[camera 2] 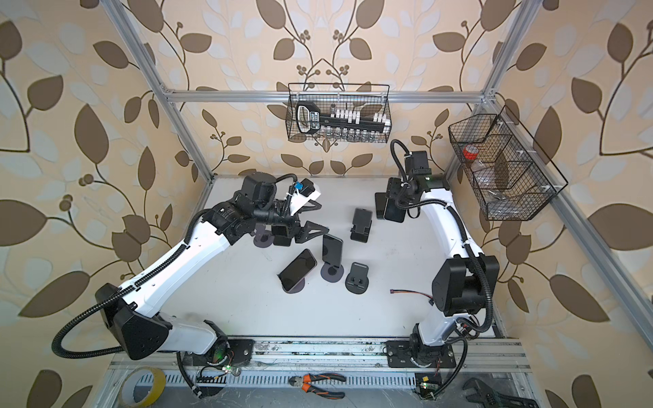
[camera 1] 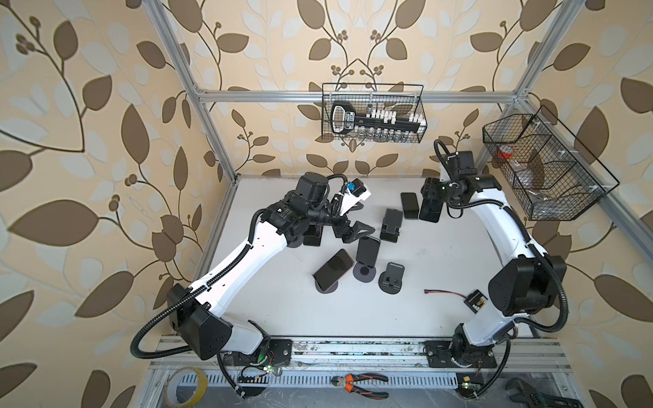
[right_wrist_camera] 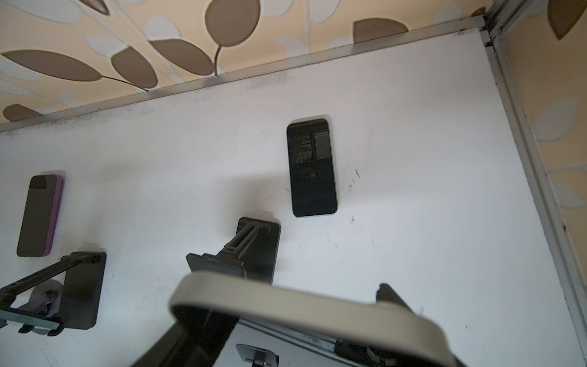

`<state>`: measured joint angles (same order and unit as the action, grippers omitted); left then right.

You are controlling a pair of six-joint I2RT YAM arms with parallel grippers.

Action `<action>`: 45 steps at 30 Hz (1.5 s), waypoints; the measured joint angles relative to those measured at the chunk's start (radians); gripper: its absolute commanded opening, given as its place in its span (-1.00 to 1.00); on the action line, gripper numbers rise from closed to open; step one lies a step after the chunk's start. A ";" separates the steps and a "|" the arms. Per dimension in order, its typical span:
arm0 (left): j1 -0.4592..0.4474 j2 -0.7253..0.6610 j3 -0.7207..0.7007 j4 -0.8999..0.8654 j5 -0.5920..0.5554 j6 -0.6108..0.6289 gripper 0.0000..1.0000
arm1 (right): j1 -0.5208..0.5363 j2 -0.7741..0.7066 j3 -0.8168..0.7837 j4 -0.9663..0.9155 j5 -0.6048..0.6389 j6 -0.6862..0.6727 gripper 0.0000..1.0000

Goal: Remove the phone from the phone stand
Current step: Place the phone to the middle-right of the table.

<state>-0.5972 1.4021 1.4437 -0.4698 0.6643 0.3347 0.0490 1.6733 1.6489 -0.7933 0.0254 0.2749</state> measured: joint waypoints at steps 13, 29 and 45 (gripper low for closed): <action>-0.059 0.007 0.000 -0.009 0.013 -0.007 0.80 | 0.000 -0.076 -0.099 -0.004 0.001 0.000 0.27; -0.136 -0.001 0.017 -0.057 0.013 -0.008 0.80 | 0.000 -0.186 -0.219 -0.013 0.000 0.001 0.26; -0.177 -0.076 -0.011 -0.079 0.007 -0.026 0.80 | 0.000 -0.343 -0.369 -0.034 -0.015 0.000 0.26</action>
<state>-0.7738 1.3266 1.4322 -0.5484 0.6716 0.3088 0.0494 1.3304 1.2797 -0.8276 0.0101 0.2752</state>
